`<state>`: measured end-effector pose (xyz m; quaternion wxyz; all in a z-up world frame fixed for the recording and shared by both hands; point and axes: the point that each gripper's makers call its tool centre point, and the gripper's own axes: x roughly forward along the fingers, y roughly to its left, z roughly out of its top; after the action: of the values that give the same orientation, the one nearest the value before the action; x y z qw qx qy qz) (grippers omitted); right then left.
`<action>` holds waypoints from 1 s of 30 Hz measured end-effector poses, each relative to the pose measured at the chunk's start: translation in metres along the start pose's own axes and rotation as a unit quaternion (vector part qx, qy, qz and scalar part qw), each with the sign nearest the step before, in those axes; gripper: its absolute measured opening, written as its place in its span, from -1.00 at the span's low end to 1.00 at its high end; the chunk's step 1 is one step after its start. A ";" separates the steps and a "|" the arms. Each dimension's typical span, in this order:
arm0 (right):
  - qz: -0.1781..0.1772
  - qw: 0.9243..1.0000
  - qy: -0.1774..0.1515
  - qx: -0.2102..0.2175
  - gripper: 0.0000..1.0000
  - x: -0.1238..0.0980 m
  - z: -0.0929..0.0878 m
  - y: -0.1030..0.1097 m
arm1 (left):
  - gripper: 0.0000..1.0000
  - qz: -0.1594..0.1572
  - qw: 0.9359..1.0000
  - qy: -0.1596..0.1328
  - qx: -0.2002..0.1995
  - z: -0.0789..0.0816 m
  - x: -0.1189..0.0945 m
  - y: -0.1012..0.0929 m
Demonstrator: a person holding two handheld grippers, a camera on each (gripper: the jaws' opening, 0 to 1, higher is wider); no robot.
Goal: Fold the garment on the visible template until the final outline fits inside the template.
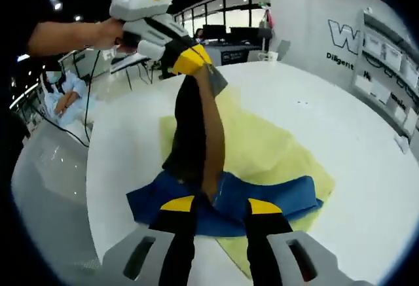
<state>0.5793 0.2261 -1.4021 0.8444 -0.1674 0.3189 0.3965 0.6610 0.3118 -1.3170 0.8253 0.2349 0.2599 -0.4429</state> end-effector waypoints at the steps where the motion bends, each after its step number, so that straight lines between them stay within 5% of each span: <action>1: -0.003 1.000 0.006 -0.010 -0.53 0.003 -0.003 0.001 | -0.91 0.000 1.000 0.000 0.000 0.000 0.000 0.000; 10: -0.015 0.995 0.038 -0.096 -0.63 0.021 -0.018 -0.013 | -0.91 0.003 1.000 0.004 -0.001 -0.001 -0.003 0.007; 13: -0.014 0.995 0.033 -0.089 -0.69 0.025 -0.016 -0.015 | -0.91 0.004 1.000 0.005 -0.002 0.000 -0.003 0.009; 16: -0.018 0.995 0.033 -0.094 -0.96 0.026 -0.014 -0.017 | -0.91 0.006 1.000 0.005 -0.001 0.001 -0.004 0.010; 30: -0.048 0.995 -0.013 -0.084 -1.00 -0.021 0.011 -0.035 | -0.91 0.002 1.000 0.019 -0.011 -0.012 -0.019 0.010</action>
<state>0.6008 0.1988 -1.3788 0.8496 -0.2472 0.2654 0.3830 0.6576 0.3357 -1.3122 0.8238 0.2342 0.2799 -0.4336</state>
